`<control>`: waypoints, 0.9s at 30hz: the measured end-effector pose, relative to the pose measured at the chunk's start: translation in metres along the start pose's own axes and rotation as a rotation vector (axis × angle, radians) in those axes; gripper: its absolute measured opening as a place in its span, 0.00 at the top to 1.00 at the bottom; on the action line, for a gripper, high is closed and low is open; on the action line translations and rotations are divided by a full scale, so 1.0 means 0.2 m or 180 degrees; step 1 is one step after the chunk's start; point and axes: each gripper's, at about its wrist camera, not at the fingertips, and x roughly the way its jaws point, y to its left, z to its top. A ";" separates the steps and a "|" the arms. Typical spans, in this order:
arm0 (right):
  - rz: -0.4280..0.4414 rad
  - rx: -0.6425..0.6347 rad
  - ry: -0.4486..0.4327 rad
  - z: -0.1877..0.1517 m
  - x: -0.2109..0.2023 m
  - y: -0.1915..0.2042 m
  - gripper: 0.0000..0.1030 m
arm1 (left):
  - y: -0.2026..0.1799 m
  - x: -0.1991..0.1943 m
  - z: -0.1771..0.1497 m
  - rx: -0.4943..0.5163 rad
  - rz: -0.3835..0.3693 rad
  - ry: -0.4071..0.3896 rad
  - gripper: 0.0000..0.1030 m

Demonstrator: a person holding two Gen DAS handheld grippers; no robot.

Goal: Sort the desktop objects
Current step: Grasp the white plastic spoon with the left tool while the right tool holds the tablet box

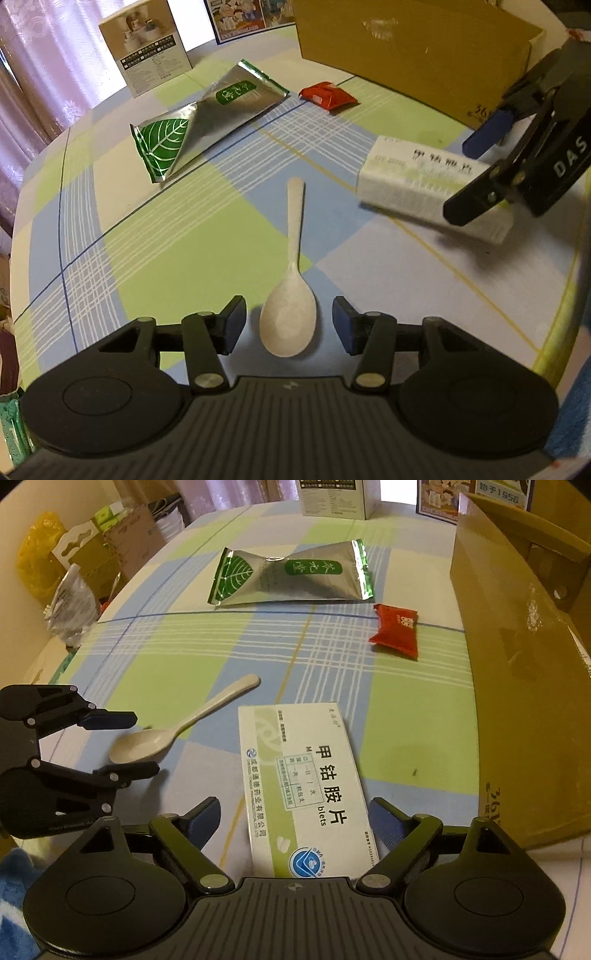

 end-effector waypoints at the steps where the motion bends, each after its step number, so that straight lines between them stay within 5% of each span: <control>1: -0.0014 0.0007 0.0004 0.00 0.00 0.00 0.17 | 0.01 0.01 0.00 -0.0015 -0.0010 -0.0003 0.57; 8: -0.0003 0.0159 0.0023 -0.02 0.01 -0.05 0.16 | 0.01 0.02 -0.01 -0.0042 -0.0059 0.0010 0.61; 12: -0.0009 0.0129 0.0057 -0.03 0.03 -0.05 0.16 | 0.01 0.02 -0.01 -0.0114 -0.0101 -0.0015 0.73; 27: -0.0067 -0.0020 0.0043 -0.04 0.07 -0.02 0.16 | 0.03 -0.07 -0.01 -0.0581 -0.0208 -0.0167 0.74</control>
